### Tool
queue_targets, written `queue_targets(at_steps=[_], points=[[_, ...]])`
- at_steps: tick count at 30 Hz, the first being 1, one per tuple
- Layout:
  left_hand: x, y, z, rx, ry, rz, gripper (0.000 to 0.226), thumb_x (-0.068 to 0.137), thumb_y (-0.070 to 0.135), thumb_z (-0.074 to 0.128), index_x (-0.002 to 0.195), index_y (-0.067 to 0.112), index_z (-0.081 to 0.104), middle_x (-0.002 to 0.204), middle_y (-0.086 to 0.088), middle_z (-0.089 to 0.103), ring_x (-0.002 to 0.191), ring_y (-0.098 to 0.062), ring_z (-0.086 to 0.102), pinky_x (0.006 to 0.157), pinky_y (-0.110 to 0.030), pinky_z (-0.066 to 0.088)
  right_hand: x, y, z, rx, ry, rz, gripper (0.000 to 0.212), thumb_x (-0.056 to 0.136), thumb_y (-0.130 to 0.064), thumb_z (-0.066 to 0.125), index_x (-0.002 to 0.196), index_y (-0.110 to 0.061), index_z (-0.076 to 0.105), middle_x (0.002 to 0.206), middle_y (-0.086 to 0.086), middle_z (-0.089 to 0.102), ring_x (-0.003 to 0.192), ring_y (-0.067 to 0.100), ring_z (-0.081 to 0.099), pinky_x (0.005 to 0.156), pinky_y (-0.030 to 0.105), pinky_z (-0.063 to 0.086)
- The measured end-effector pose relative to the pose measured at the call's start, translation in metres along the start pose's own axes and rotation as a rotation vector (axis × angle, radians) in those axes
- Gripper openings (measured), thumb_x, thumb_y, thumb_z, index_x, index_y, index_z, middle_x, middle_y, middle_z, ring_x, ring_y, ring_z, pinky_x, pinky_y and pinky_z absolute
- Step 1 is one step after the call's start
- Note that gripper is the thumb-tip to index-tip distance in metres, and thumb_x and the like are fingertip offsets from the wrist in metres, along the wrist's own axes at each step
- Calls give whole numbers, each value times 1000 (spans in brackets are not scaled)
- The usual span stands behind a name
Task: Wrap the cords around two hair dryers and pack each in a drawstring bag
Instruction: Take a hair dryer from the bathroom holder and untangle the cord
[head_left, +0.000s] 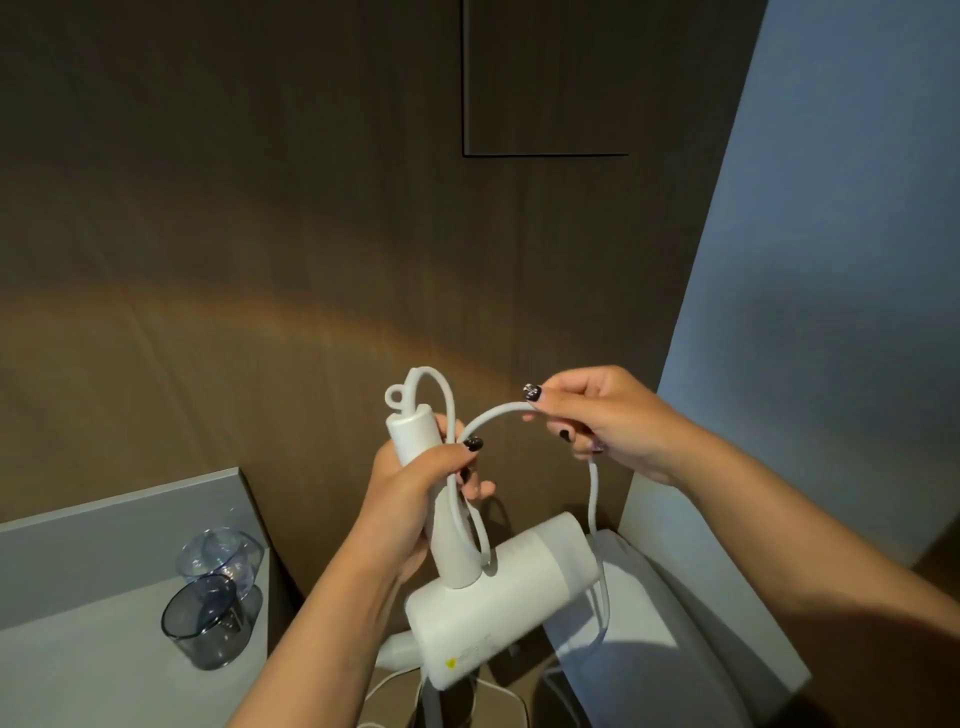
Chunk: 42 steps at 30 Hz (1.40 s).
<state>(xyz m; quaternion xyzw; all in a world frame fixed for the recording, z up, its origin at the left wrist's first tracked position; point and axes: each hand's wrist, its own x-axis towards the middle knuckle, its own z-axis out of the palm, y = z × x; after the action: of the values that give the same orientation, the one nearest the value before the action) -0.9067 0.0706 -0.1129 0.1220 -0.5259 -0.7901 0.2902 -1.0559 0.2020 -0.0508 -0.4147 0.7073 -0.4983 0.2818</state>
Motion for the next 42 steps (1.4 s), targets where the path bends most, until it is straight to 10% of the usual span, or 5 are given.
queue_targets(at_steps=[7,13,22,33,42], points=[[8,5,-10,-204,166,74,14,68,9,66,75,11,54,49,-2,44,43,-11,46,48,-25,47,-9,53,-3,246,53,131,40,99,-30,46,74,-7,66,55,4,44,44,11,34,50,22,31],[4,1,2,101,174,59,18,64,23,80,75,16,68,60,-1,59,54,-13,56,55,-29,49,-11,45,8,379,72,125,39,100,-32,45,76,-6,62,57,5,40,45,11,27,49,24,23],[3,-6,1,49,41,-38,27,69,22,79,93,8,76,71,-12,61,60,-19,58,57,-30,52,-18,21,37,273,24,135,40,99,-35,48,70,-9,60,51,2,38,43,11,23,48,26,15],[9,-15,0,-110,-53,-45,43,84,19,65,126,14,57,116,-13,70,110,-25,67,89,-40,56,-11,19,58,-179,88,82,46,99,-31,46,57,-16,58,50,-9,50,45,1,44,54,16,37],[24,-27,-7,-125,-32,12,50,51,39,91,94,20,75,75,-8,67,86,-25,70,73,-37,56,-10,30,57,-182,63,92,45,100,-30,43,61,-16,59,41,-15,47,41,-3,43,47,7,34]])
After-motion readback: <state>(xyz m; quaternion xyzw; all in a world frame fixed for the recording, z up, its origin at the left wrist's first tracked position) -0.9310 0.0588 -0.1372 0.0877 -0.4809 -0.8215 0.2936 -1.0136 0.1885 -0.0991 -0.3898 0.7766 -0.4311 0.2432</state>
